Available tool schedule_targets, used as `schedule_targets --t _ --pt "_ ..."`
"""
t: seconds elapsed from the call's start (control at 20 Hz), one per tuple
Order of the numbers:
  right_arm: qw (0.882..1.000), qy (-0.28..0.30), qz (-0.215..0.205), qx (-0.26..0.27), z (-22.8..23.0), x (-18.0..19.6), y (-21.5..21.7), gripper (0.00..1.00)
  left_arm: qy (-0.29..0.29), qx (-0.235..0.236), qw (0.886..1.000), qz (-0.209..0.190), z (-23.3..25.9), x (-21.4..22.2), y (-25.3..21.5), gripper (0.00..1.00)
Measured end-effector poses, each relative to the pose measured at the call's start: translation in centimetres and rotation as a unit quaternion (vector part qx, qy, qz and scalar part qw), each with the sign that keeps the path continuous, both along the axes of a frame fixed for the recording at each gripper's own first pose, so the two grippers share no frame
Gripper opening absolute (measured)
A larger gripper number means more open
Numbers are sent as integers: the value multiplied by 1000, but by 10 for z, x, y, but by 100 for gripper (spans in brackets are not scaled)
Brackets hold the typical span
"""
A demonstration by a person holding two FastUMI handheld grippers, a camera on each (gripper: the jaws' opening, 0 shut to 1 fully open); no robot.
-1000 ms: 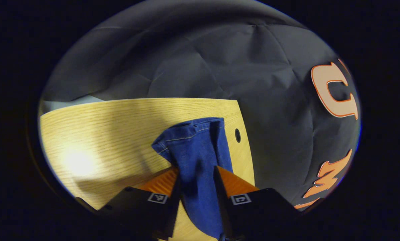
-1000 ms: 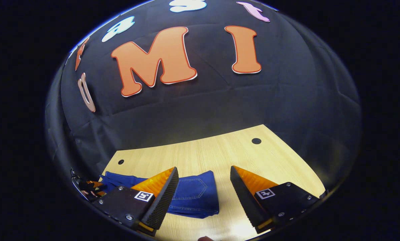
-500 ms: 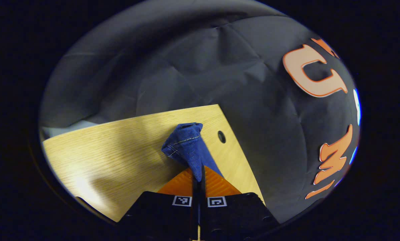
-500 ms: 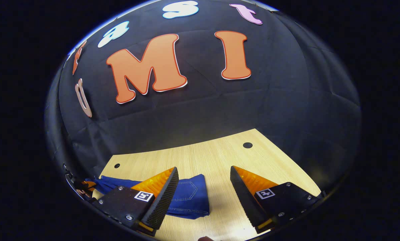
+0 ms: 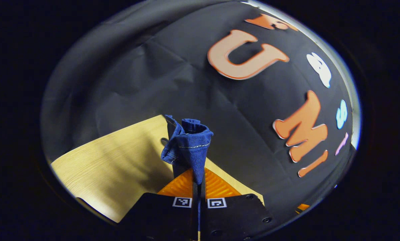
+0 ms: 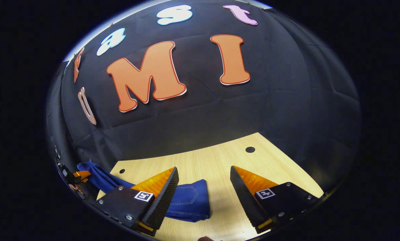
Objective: Grasp the waist and the cuffs of the jeans and fold them to make the two legs overlap; first hold the waist and fold one-third of the jeans toward the cuffs, then hold the cuffs and fold the remaining one-third in the same direction to finish folding.
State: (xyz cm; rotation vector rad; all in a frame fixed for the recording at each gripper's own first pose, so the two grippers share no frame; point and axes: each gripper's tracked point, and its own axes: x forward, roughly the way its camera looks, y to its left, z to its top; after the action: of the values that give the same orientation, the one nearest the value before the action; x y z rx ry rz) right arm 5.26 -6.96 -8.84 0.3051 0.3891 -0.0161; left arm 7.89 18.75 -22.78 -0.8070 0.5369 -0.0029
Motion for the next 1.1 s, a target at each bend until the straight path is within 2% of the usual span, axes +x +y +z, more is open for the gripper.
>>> schedule_targets --t 0.35,0.65,0.9,1.0,1.1 --pt "1000 -8 -3 15 -4 -4 -24 96 -41 47 991 -117 59 21 -119 2" --pt "1000 -11 -6 25 -10 -10 -48 96 -40 69 978 -195 69 14 -218 2" --pt "999 -3 -1 37 -22 -15 -60 96 0 102 958 -267 39 -5 -308 2" --pt "999 -1 3 35 -27 -15 -62 95 22 130 946 -296 21 -20 -334 3" --pt "999 0 8 38 -31 -18 -64 96 43 164 929 -329 -2 -34 -364 3"
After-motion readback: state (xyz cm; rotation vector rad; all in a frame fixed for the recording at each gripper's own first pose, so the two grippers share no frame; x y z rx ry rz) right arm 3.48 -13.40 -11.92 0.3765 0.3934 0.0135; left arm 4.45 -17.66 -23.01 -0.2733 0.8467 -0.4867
